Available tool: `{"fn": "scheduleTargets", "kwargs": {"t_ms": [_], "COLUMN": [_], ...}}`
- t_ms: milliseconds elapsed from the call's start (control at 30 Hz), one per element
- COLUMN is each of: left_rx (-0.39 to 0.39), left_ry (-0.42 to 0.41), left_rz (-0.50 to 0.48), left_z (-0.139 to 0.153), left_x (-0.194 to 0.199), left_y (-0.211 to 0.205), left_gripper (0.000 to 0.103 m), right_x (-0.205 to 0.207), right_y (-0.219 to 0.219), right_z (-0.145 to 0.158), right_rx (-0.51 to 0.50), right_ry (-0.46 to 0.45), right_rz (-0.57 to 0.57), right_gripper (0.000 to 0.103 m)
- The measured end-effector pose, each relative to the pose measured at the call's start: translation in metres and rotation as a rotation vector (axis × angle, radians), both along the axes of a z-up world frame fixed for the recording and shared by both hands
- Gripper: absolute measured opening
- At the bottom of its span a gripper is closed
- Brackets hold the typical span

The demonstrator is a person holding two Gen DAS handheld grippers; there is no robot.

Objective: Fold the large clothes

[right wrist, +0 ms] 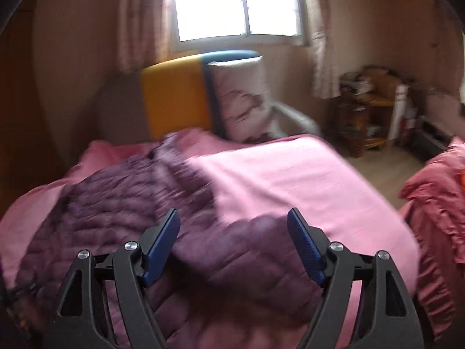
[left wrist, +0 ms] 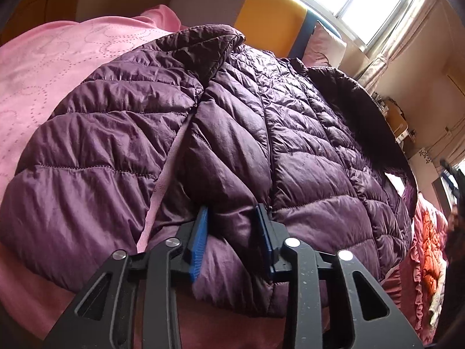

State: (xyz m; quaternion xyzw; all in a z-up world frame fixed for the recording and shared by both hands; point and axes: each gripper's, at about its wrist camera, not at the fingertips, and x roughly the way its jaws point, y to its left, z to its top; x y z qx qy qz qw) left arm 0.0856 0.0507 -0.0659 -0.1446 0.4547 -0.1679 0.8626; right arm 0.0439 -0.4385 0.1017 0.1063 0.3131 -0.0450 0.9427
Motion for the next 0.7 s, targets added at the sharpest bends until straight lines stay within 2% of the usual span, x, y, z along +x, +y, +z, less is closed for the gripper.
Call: {"fn": "scheduleTargets", "kwargs": {"t_ms": [67, 133, 200, 267, 300, 333, 400, 533, 600, 700], "left_rx": [-0.024, -0.05, -0.057, -0.065, -0.064, -0.063, -0.055, -0.027, -0.012, -0.032], "left_ry": [0.005, 0.013, 0.004, -0.001, -0.006, -0.015, -0.033, -0.044, -0.034, -0.003], "left_rz": [0.003, 0.003, -0.005, -0.005, -0.004, -0.002, -0.001, 0.001, -0.008, -0.017], "left_z": [-0.002, -0.004, -0.004, -0.002, 0.001, 0.005, 0.012, 0.021, 0.02, 0.015], "left_x": [0.004, 0.007, 0.007, 0.004, 0.002, -0.001, -0.007, -0.023, -0.034, -0.053], "left_y": [0.005, 0.009, 0.013, 0.017, 0.019, 0.023, 0.029, 0.044, 0.048, 0.052], "left_gripper": [0.016, 0.005, 0.002, 0.001, 0.0, 0.0, 0.0, 0.0, 0.0, 0.0], "right_x": [-0.006, -0.005, 0.005, 0.016, 0.021, 0.02, 0.02, -0.007, -0.021, -0.033], "right_y": [0.032, 0.047, 0.05, 0.056, 0.06, 0.053, 0.058, 0.064, 0.054, 0.053], "right_z": [-0.025, -0.059, -0.093, -0.119, -0.125, -0.127, -0.111, -0.082, -0.084, -0.106], "right_rx": [0.037, 0.09, 0.116, 0.126, 0.148, 0.153, 0.132, 0.101, 0.095, 0.047], "right_ry": [0.087, 0.185, 0.277, 0.355, 0.384, 0.384, 0.346, 0.279, 0.305, 0.375], "right_rz": [0.094, 0.123, 0.139, 0.141, 0.155, 0.161, 0.192, 0.269, 0.285, 0.279], "right_gripper": [0.077, 0.077, 0.075, 0.049, 0.029, 0.015, 0.009, 0.007, 0.007, 0.007]}}
